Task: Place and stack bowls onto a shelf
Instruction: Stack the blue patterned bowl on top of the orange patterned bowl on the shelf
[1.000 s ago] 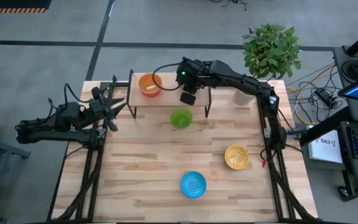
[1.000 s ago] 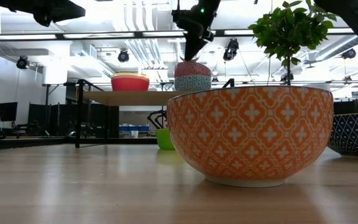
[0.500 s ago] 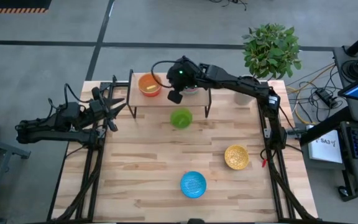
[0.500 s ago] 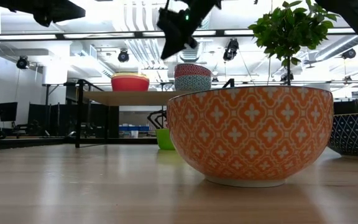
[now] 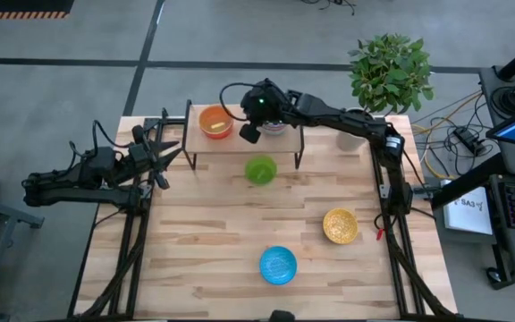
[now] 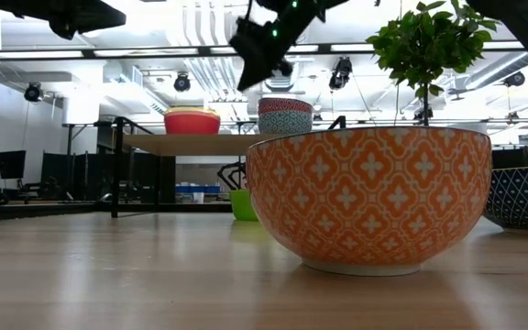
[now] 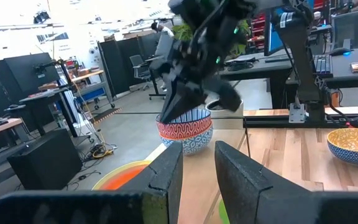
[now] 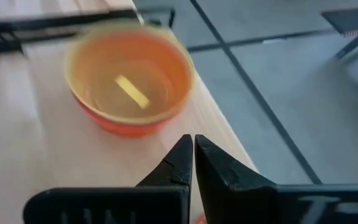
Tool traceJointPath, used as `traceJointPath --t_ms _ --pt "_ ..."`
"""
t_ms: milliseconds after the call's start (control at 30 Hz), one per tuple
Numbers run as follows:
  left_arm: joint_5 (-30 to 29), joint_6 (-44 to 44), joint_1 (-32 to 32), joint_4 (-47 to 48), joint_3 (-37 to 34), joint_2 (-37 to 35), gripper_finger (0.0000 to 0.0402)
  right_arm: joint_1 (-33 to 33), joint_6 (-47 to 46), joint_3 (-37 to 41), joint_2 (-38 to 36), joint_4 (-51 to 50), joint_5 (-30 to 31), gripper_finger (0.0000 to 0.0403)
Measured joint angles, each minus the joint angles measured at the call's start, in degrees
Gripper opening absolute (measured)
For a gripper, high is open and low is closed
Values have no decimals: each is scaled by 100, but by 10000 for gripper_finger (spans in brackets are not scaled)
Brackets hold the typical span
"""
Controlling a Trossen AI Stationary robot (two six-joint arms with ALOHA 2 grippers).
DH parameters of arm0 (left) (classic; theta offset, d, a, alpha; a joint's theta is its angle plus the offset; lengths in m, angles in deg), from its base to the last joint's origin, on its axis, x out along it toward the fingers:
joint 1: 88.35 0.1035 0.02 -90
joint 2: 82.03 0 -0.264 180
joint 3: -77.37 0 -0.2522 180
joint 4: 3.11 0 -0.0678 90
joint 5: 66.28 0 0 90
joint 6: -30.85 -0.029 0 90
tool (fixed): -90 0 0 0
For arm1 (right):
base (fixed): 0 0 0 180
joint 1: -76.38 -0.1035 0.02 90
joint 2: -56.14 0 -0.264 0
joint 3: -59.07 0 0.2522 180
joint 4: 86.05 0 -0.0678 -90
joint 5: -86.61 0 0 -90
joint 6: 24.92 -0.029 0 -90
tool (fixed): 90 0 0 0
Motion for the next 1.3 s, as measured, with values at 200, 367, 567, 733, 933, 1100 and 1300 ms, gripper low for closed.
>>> traceJointPath --t_ms 200,367,567,733,933,1100,1300 --pt "0 0 2 -1 0 0 77 -397 -320 -85 -330 -415 -7 9" --pt "0 2 1 -2 0 0 77 -931 -547 48 -710 -1300 -1 9" --pt "119 148 1 -212 0 47 77 -1720 -692 1079 -1513 -985 -2 9" --pt "1116 266 0 -904 0 413 74 -2308 -715 2805 -2522 273 9 9" --pt "1405 566 0 -1986 0 1274 62 -2751 -943 4643 -3528 1349 0 9" --pt "1368 523 55 -3175 45 2266 49 -3006 -822 5669 -4104 1992 2 9" --pt "1342 453 632 -3079 884 3445 37 -3224 -498 6894 -4624 3413 0 9"
